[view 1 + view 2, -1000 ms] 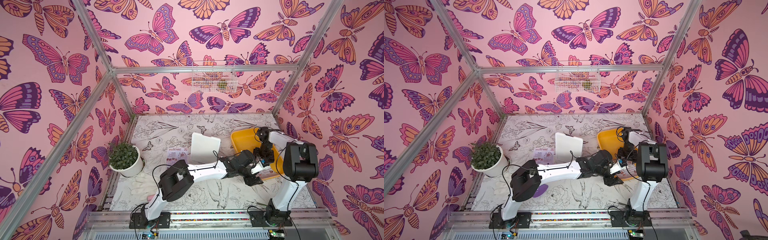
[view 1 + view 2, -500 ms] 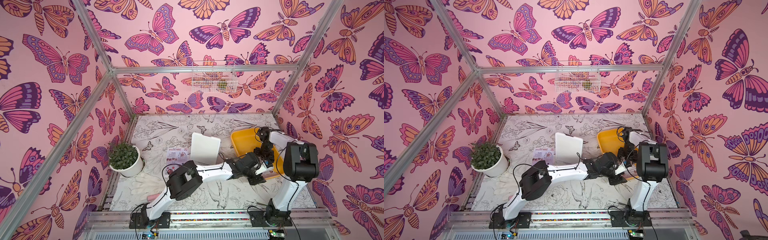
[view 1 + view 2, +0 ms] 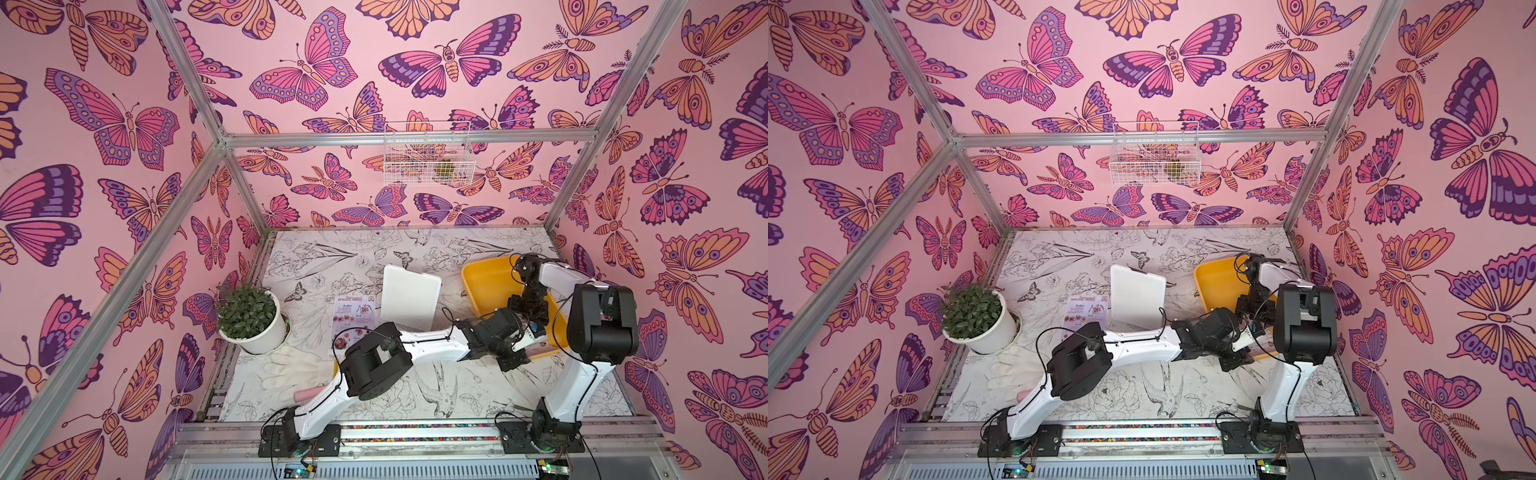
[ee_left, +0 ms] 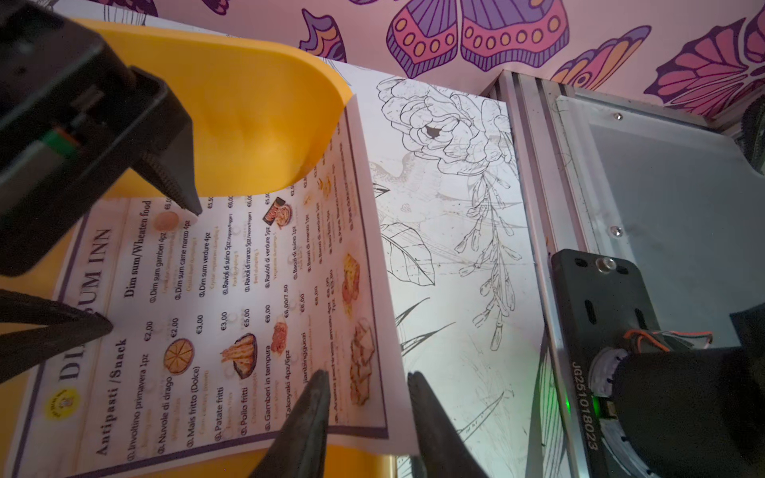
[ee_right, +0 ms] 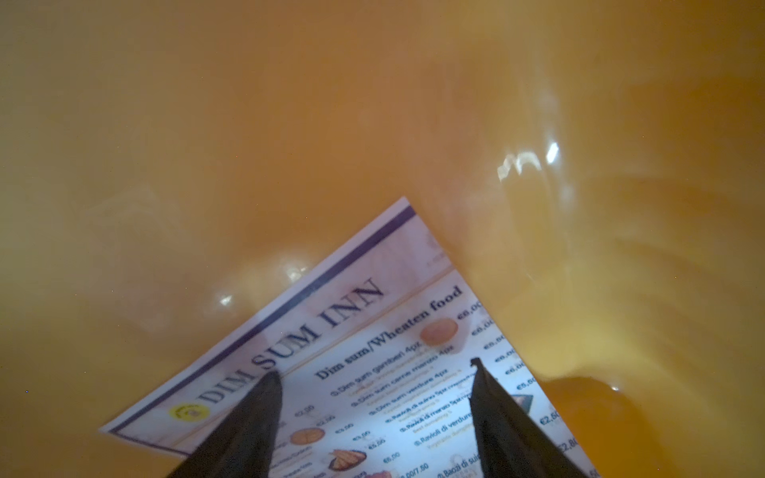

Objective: Replace the menus in the menu holders
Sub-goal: Pick up the menu from the storage box.

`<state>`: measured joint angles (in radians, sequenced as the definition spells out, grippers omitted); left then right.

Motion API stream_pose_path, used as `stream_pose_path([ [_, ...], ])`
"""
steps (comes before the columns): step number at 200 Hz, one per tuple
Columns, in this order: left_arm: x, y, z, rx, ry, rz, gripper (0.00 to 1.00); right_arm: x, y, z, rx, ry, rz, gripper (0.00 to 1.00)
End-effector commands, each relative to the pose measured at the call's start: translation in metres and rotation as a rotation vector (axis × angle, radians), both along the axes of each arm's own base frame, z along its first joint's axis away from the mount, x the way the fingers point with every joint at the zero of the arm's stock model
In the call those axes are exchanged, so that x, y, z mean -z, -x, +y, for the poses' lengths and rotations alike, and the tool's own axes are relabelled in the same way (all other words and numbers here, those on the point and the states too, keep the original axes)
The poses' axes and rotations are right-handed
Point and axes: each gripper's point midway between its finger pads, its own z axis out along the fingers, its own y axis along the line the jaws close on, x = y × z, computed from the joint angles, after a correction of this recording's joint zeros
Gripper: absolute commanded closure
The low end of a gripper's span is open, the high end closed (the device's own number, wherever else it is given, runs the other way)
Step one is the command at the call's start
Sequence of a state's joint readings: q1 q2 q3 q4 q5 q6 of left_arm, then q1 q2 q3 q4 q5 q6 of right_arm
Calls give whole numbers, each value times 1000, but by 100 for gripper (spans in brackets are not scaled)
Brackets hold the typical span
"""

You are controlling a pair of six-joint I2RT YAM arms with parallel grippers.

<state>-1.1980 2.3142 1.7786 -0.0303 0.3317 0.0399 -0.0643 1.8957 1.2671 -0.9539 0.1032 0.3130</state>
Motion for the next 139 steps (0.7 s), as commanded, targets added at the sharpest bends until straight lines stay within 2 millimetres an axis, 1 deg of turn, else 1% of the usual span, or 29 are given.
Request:
stream_pose_path([
  [1,-3,-1,-4,-4,7,0,68,-1,0,-4,5,5,12,27],
  [15,-6,0,-4,-1,13,4,68,0,0,-4,4,3,12,27],
  [27,-11,1,-4,4,21,7,64,1,0,-4,5,3,15,27],
  [38,-16,1,-4,5,30,9,62,1,0,-4,3,0,12,27],
  [51,-20,1,-5,5,37,5,64,1,0,-4,3,3,11,27],
  [89,-19,-1,-5,-7,36,-7,67,0,-1,-4,2,-2,10,28],
  [107,-19,-2,-5,-13,39,-3,67,1,-1,-3,2,-4,9,28],
  [139,-25,-2,-6,-15,58,-1,65,2,0,-4,2,-4,10,29],
])
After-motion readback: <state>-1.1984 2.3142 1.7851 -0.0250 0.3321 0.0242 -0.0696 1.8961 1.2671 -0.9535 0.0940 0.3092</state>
